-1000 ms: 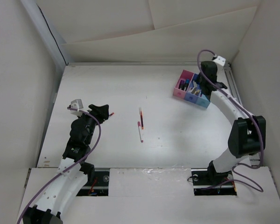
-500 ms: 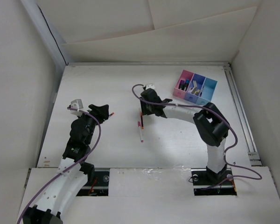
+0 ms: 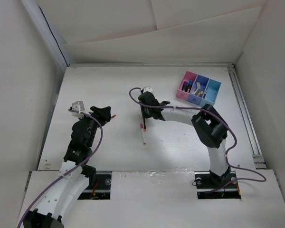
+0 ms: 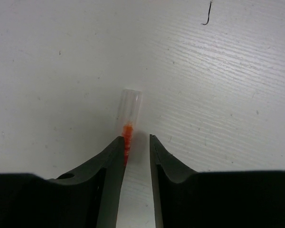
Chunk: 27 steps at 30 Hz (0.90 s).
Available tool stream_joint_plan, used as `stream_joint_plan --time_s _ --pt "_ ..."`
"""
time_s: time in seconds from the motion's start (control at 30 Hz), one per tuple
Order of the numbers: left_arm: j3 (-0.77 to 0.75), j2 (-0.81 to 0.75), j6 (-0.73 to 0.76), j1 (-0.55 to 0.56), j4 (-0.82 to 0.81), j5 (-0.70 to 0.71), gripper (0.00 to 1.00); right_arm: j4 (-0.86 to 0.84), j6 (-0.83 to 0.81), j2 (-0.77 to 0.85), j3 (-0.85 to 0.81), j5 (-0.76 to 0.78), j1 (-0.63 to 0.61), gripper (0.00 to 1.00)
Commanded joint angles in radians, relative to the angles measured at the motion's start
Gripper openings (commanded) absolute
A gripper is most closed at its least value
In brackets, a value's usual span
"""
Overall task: Sort the stationery into containers
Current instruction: Move the pen to the center of the board.
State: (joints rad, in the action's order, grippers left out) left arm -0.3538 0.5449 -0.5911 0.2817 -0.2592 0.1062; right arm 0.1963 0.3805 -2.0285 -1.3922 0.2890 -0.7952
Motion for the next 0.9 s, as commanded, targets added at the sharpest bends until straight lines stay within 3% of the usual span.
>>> stream_joint_plan --time_s 0.0,0.37,0.57,0.77,0.87 --pt "-0.036 -0.011 0.011 0.002 -0.049 0.000 0.58 -0.006 0.003 -0.028 -0.025 0.013 -0.001 0.33" --pt "-0.036 -0.011 0.011 0.002 -0.049 0.000 0.58 0.012 0.003 -0.059 -0.044 -0.005 -0.010 0.31" --pt "-0.036 -0.011 0.011 0.002 -0.049 -0.010 0.58 0.012 0.003 0.027 -0.034 0.009 -0.010 0.31" --pt "-0.036 -0.011 0.011 0.002 -0.058 -0.010 0.58 0.022 -0.006 0.076 -0.034 0.018 -0.019 0.43" --pt "-0.036 -0.011 0.011 0.002 -0.058 -0.010 0.58 0.022 -0.006 0.051 -0.044 -0.005 -0.019 0.45"
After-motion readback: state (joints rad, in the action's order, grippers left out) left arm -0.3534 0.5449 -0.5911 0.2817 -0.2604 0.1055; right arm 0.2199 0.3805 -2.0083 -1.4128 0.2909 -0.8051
